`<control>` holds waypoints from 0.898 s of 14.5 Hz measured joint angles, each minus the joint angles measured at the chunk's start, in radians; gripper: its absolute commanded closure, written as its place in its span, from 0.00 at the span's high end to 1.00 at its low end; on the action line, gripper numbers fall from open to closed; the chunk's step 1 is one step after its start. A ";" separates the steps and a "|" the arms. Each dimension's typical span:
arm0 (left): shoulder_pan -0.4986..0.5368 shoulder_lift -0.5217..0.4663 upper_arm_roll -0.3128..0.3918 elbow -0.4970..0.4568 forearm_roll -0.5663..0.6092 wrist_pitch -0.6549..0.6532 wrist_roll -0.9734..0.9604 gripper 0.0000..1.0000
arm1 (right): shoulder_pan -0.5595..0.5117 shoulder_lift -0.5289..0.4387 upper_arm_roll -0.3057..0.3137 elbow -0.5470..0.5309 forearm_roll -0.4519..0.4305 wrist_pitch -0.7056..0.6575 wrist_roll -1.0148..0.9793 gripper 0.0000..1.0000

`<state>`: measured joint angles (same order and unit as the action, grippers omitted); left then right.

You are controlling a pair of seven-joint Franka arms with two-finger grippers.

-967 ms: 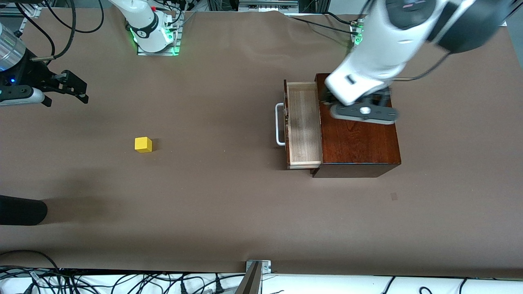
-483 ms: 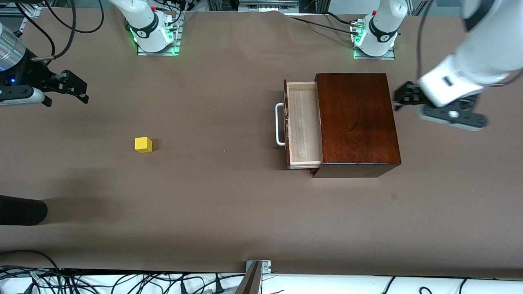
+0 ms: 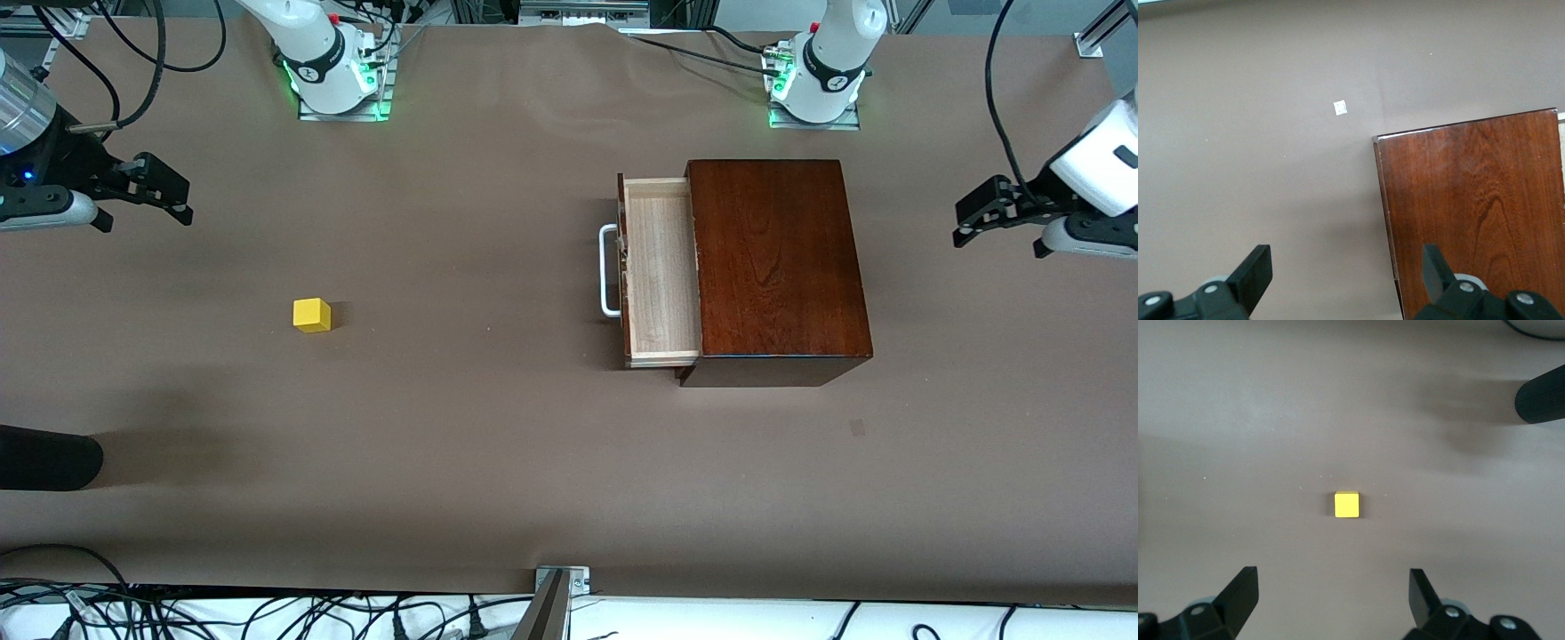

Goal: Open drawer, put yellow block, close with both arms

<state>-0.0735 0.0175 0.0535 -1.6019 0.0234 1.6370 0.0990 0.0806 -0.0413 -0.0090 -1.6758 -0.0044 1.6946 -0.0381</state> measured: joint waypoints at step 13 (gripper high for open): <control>0.056 0.025 0.000 0.030 0.000 -0.089 -0.043 1.00 | 0.000 0.110 -0.003 -0.001 0.047 -0.001 -0.009 1.00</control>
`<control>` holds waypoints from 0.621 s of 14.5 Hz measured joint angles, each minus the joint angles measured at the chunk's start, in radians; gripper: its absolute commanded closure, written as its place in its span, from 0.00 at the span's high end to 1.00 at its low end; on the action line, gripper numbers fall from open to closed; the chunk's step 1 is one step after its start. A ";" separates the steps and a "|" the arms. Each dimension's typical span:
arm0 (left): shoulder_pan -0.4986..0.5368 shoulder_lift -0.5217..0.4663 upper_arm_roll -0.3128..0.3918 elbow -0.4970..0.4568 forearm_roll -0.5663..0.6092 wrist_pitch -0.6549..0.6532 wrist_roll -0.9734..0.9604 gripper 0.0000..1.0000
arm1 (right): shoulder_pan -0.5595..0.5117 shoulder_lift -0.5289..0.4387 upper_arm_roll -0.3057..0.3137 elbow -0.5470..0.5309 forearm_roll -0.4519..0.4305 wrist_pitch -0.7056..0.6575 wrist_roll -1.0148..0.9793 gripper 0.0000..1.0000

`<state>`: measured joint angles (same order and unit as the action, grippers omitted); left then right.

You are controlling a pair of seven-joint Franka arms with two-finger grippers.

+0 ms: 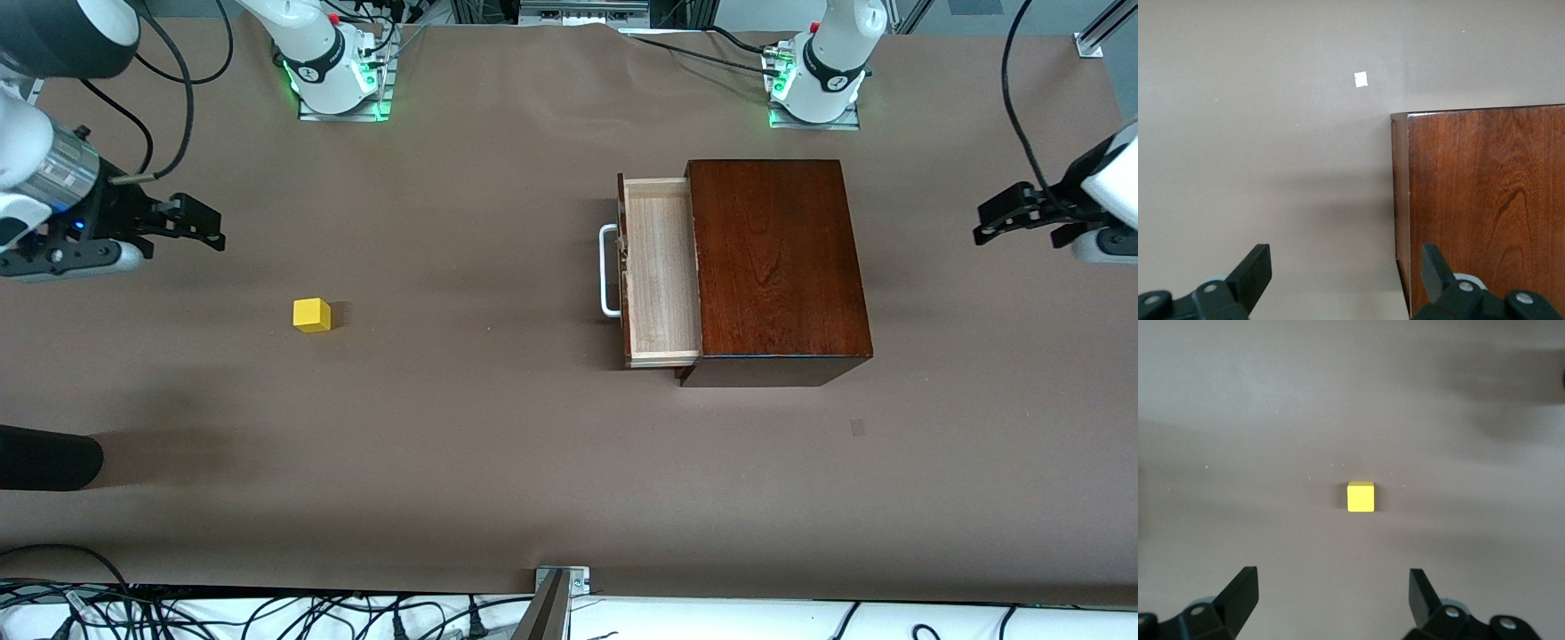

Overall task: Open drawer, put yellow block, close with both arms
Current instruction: 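Reach the right gripper down to the yellow cube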

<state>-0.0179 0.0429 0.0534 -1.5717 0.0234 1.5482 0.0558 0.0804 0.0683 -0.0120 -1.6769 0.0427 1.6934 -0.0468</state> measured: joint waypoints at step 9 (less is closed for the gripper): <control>0.002 0.000 -0.013 0.014 0.000 -0.108 -0.001 1.00 | 0.006 0.108 0.009 -0.182 0.001 0.270 -0.004 1.00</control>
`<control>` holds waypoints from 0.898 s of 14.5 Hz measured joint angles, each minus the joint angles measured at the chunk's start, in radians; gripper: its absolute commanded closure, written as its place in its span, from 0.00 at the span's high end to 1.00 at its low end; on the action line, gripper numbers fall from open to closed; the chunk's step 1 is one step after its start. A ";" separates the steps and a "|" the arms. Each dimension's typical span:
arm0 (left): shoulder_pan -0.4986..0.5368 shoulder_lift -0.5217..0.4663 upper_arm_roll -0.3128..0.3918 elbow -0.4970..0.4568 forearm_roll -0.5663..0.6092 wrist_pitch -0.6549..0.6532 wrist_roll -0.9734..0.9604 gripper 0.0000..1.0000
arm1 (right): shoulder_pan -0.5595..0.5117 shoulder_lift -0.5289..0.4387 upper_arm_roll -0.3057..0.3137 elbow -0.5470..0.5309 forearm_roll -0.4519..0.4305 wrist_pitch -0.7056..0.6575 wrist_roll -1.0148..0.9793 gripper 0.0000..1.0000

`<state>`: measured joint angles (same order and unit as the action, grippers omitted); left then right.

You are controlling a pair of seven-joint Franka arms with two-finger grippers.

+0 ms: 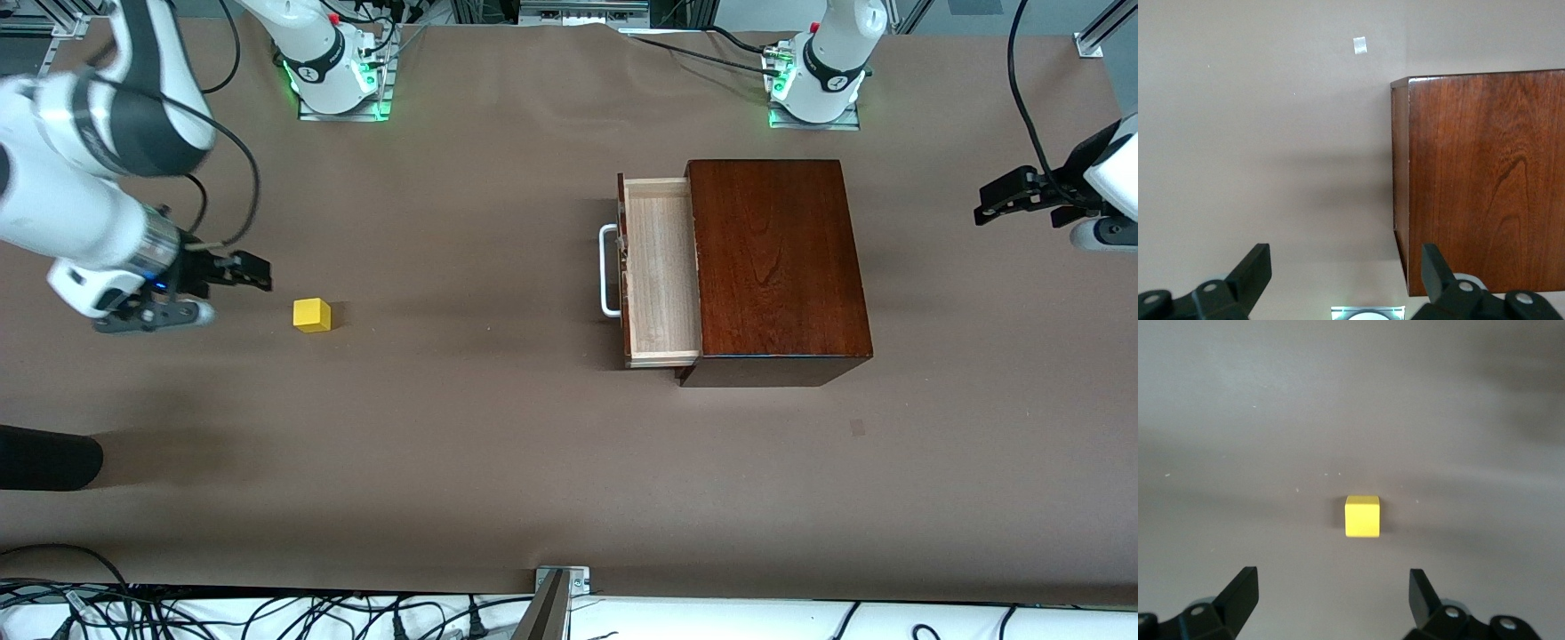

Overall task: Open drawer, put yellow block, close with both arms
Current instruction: 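Reach the right gripper down to the yellow cube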

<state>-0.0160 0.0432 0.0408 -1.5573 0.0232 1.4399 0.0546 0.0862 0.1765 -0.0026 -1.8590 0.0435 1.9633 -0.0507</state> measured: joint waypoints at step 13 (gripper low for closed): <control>-0.002 0.000 -0.083 0.016 0.000 -0.008 -0.003 1.00 | 0.009 0.137 -0.001 -0.332 0.000 0.555 -0.002 1.00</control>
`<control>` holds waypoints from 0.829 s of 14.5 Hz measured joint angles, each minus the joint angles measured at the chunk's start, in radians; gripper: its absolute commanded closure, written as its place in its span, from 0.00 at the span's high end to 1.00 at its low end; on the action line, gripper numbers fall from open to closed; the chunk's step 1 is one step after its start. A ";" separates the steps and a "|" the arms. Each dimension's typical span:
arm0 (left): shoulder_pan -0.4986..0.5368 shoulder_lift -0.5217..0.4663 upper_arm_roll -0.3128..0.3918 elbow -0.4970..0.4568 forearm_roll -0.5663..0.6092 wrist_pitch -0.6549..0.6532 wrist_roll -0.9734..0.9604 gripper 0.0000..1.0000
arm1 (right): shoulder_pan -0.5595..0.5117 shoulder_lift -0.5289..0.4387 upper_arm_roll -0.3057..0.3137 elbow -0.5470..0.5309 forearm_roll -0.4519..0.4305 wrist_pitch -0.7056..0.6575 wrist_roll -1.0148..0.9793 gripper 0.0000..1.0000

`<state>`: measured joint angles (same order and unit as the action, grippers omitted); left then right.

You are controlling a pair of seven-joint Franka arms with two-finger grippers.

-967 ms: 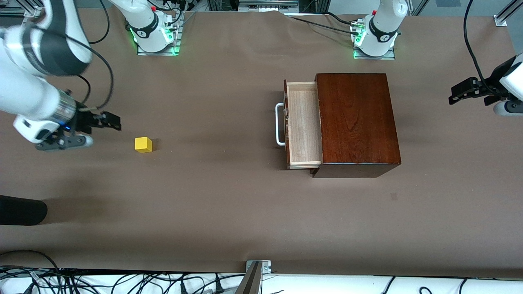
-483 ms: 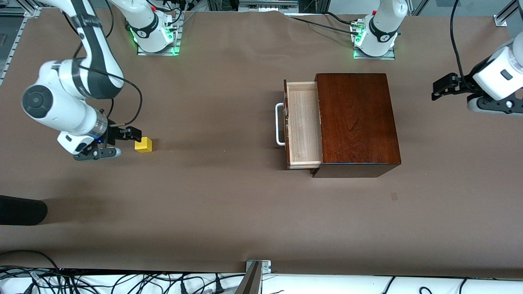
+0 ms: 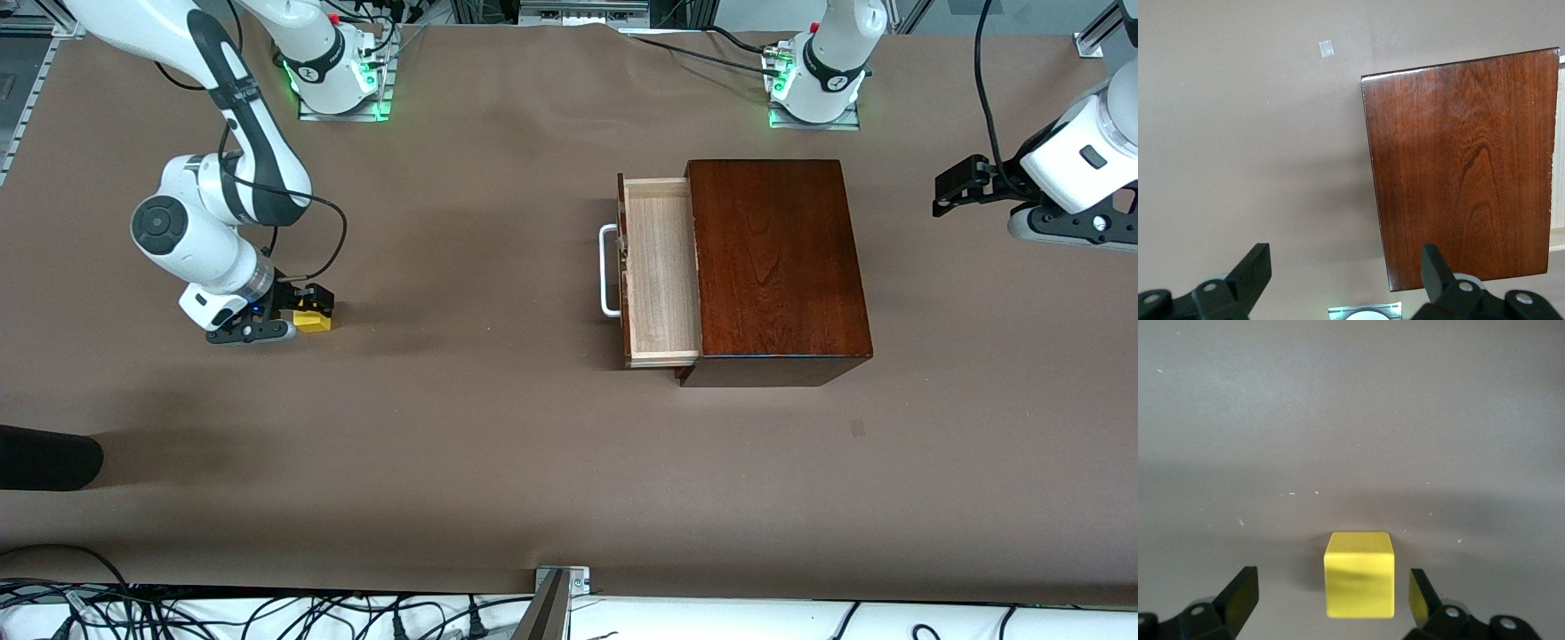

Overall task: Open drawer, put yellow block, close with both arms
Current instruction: 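Reach the right gripper down to the yellow cube, then close the right gripper on the yellow cube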

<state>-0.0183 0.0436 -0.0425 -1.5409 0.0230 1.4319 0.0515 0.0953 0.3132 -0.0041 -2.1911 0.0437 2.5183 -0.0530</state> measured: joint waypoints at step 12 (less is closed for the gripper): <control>0.004 0.003 0.000 0.005 0.000 -0.087 0.000 1.00 | -0.004 0.082 -0.015 -0.026 0.000 0.106 -0.070 0.43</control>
<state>-0.0146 0.0465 -0.0423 -1.5362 0.0230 1.3453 0.0516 0.0914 0.3954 -0.0186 -2.2173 0.0437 2.6238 -0.1234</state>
